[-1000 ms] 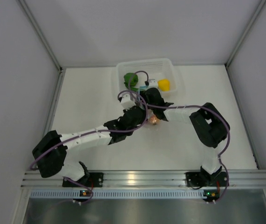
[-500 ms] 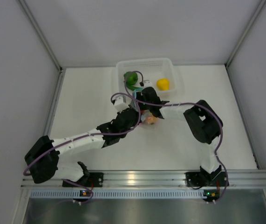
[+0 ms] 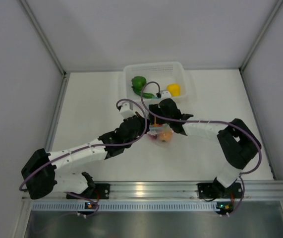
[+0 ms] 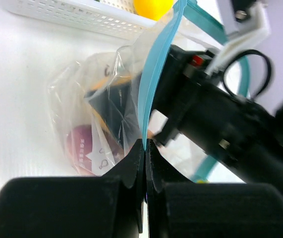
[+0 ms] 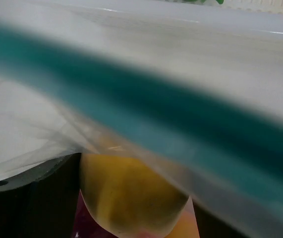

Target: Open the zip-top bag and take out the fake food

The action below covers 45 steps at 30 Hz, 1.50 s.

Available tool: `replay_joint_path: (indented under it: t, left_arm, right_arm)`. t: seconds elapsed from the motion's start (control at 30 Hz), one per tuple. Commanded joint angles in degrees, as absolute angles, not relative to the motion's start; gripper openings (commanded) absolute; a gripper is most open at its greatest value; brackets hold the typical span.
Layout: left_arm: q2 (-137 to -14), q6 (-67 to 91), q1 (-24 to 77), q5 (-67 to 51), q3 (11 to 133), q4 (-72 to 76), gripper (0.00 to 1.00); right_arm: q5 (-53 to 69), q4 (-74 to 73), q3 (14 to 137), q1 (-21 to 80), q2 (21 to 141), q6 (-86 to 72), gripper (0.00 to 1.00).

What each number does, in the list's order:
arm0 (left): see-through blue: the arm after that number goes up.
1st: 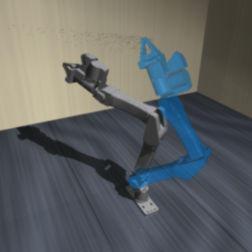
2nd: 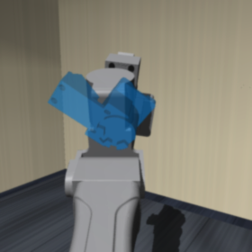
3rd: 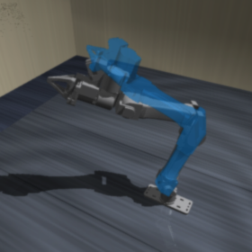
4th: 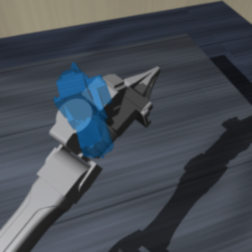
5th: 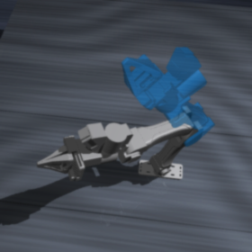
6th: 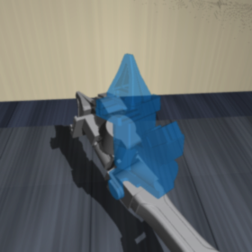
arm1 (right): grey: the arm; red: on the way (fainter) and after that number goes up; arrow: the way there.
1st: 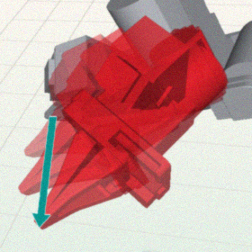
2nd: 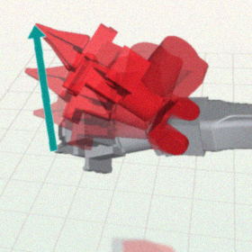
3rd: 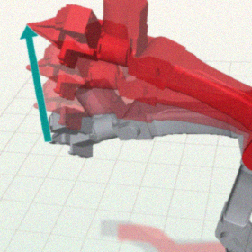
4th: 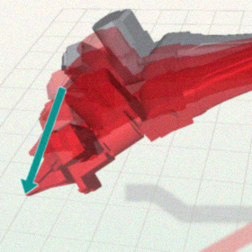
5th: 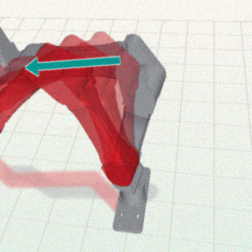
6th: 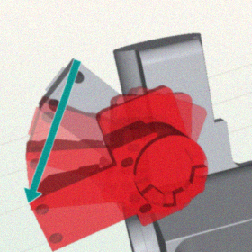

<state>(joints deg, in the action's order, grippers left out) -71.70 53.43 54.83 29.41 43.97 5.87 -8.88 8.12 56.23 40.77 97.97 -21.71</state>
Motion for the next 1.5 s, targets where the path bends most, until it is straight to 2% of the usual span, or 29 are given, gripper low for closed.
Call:
replay_joint_path:
  t: [0.0, 0.23, 0.63, 0.87, 0.97, 1.2, 1.3, 1.47]
  left_arm:
    - [-71.01, 50.28, 54.4, 30.76, 44.91, 6.06, 0.0]
    - [-72.24, 47.99, 54.32, 29.63, 46.14, 6.15, 0.0]
    - [-74.09, 48.25, 54.58, 20.31, 45.62, 7.73, 0.0]
    - [-73.13, 48.87, 54.76, 22.14, 43.33, 7.56, 0.0]
    - [-72.34, 49.13, 54.76, 23.55, 41.14, 7.56, 0.0]
    - [-70.23, 50.19, 54.58, 24.61, 37.01, 7.56, 0.0]
    - [-69.08, 50.01, 54.41, 24.61, 36.04, 7.47, 0.0]
    - [-66.01, 50.54, 54.32, 23.91, 34.11, 7.38, 0.0]
  right_arm:
    - [-10.72, 0.18, 55.46, 43.33, 90.89, -19.51, 0.45]
    - [-10.99, -4.48, 49.49, 47.63, 77.28, -19.34, 0.45]
    - [-17.4, -6.94, 48.52, 47.73, 61.98, -19.42, 0.44]
    - [-5.12, -2.73, 48.51, 46.32, 55.82, -20.56, 0.43]
    - [-4.57, -3.51, 50.36, 44.57, 54.49, -20.74, 0.43]
    - [-2.11, -6.41, 60.18, 33.5, 61.6, -19.34, 0.44]
    - [-0.71, -7.2, 66.06, 27.88, 69.06, -18.81, 0.44]
    - [-4.3, -9.93, 78.2, 25.75, 86.37, -14.95, 0.46]
